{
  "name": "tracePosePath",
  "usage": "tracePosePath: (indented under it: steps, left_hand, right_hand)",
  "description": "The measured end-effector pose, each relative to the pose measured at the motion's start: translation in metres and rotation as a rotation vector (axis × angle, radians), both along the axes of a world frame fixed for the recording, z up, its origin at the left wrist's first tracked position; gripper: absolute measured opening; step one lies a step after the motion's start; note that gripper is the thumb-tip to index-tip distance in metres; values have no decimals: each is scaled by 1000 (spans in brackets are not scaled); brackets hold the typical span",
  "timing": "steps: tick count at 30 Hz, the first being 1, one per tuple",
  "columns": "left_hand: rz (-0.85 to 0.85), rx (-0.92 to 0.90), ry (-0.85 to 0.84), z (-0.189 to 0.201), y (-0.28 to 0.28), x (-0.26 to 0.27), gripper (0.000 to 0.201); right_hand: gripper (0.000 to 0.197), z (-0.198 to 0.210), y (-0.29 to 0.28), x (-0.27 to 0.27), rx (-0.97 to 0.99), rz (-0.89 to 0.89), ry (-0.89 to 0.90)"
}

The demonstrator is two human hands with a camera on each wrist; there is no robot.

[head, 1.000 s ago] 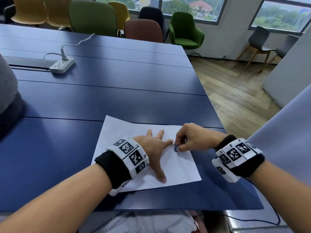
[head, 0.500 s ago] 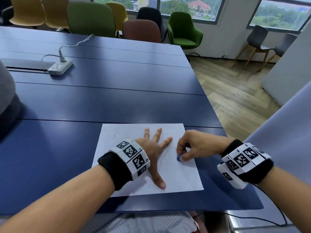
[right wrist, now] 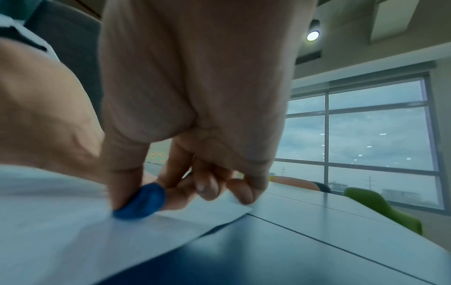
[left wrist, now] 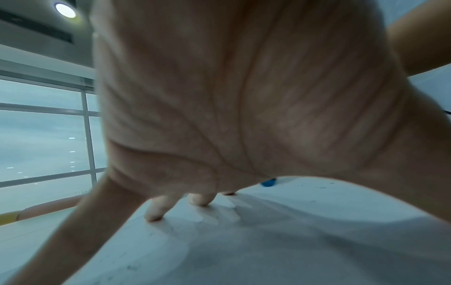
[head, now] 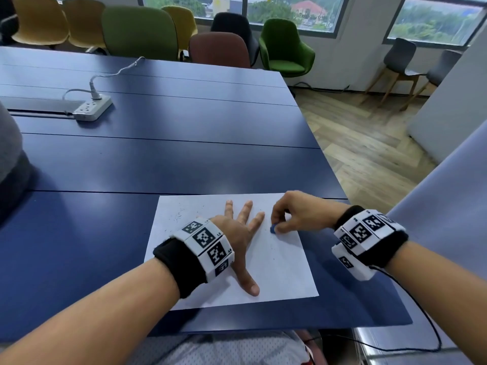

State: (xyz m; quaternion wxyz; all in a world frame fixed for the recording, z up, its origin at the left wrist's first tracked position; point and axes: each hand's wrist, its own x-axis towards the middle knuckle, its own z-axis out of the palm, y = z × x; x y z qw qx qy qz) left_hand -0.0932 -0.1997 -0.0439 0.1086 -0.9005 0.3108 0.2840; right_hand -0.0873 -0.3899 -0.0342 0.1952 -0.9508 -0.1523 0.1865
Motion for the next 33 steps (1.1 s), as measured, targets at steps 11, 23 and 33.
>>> tracePosePath:
  steps: [11,23,33]
  left_hand:
    - [-3,-20,-20,0,2,-2,152]
    - [15,-41,-41,-6,5,-1,157]
    - [0,-33,-62,-6,5,-1,160]
  right_hand:
    - [12,-3,-4,-2,-33,-55,-88]
    - [6,-1,15,-27,54,106,102]
    - [8,-4,28,-28,57,177,151]
